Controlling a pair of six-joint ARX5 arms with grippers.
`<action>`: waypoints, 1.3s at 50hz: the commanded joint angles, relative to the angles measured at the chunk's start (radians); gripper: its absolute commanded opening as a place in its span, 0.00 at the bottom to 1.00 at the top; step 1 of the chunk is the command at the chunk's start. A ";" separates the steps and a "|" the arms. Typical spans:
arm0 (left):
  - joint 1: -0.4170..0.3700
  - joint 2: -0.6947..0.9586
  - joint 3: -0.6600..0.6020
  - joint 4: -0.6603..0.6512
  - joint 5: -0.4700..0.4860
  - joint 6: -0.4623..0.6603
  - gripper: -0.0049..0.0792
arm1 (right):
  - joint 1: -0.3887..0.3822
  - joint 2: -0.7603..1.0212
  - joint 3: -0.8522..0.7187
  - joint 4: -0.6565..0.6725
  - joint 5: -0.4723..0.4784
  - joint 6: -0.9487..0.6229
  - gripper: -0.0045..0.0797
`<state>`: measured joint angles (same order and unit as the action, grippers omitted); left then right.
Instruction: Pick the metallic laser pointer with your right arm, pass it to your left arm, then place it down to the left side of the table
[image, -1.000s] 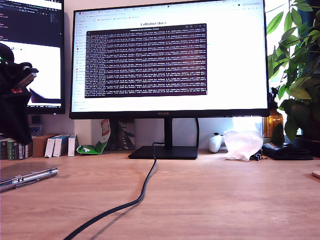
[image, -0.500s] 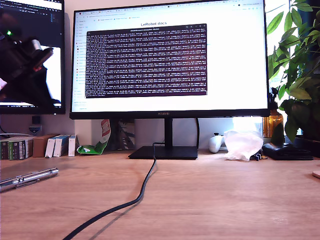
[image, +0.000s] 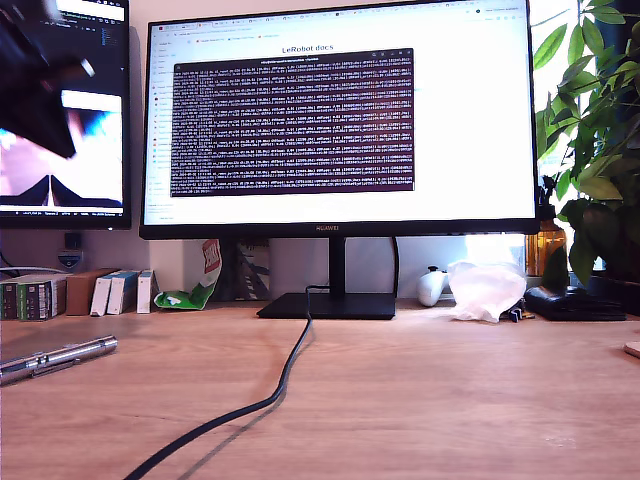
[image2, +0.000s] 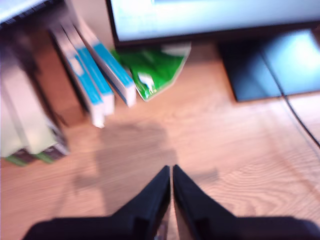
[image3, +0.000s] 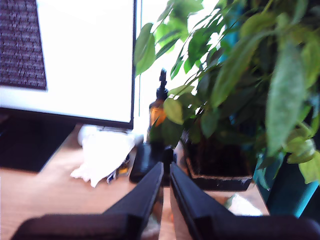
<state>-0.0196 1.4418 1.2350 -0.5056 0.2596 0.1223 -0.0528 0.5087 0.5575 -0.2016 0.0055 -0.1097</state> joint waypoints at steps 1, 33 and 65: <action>-0.003 -0.032 -0.100 0.040 -0.016 -0.001 0.05 | -0.002 -0.025 -0.064 0.004 -0.006 0.002 0.11; -0.143 -0.459 -0.369 0.355 -0.196 -0.095 0.05 | 0.000 -0.120 -0.129 0.307 0.053 0.084 0.12; -0.243 -0.530 -0.554 0.438 -0.317 0.003 0.05 | 0.000 -0.273 -0.211 0.185 0.003 0.061 0.12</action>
<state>-0.2638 0.9455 0.7082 -0.0887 -0.0547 0.1238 -0.0525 0.2485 0.4084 -0.0254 0.0101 -0.0528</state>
